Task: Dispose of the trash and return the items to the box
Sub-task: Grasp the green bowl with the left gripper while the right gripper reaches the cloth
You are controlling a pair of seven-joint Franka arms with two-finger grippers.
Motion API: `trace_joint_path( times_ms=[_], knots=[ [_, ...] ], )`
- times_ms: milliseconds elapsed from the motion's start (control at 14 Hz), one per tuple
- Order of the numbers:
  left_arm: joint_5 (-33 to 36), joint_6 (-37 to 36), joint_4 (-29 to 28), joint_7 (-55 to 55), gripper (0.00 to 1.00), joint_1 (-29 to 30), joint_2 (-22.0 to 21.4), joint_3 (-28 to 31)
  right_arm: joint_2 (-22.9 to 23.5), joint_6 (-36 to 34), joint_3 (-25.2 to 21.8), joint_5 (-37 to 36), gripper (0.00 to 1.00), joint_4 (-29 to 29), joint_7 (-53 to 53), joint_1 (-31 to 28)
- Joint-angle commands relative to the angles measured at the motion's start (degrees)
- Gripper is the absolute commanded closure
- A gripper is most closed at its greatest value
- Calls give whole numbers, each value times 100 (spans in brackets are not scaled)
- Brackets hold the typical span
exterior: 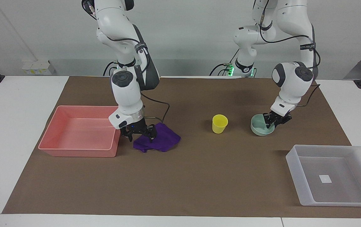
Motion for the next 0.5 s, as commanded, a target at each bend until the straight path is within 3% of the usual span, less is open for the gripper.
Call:
trace_joint_path(
  times_ms=[0,214,429],
  knots=[
    [-64,76,-19,56,100,68,-41,-54,-22,617,9,-172,0,-530,98,30],
    [-64,-484,532,82,100,76,-50,-54,74,760,9,-173,0,-664,203,178],
    [-64,-1231,1515,354,100,172,159,-37,101,760,9,-181,0,-752,203,214]
  ],
)
